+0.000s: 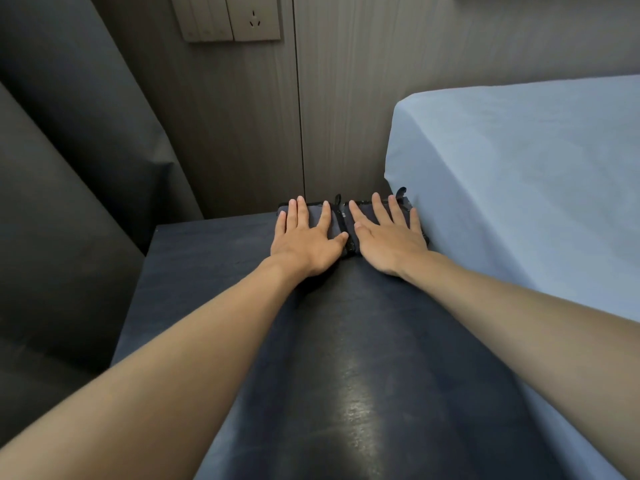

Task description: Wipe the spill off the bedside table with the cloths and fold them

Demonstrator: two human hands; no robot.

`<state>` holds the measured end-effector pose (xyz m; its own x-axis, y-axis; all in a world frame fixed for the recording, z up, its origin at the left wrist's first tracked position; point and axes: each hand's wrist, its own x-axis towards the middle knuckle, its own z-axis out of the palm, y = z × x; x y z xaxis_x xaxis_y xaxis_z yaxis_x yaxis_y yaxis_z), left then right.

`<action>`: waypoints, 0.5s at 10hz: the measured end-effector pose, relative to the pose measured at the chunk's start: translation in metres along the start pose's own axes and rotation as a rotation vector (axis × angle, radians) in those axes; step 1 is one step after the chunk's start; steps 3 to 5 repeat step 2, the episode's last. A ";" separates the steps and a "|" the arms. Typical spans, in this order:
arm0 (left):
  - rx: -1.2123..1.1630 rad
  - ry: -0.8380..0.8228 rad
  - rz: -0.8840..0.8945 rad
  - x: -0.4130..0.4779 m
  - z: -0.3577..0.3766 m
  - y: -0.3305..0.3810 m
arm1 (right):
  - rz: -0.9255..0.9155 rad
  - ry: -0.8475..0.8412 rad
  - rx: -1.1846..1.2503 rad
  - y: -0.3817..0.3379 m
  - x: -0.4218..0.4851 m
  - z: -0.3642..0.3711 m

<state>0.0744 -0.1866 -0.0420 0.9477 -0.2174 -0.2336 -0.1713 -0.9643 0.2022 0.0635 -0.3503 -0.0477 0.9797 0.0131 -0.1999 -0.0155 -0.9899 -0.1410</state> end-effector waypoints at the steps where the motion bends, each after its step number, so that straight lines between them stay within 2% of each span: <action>1: -0.265 -0.075 -0.004 0.000 -0.018 -0.005 | -0.023 -0.096 0.036 0.001 0.002 -0.017; 2: -0.406 -0.001 0.056 -0.013 -0.034 -0.013 | -0.014 -0.005 0.181 -0.006 -0.004 -0.034; 5: -0.406 -0.001 0.056 -0.013 -0.034 -0.013 | -0.014 -0.005 0.181 -0.006 -0.004 -0.034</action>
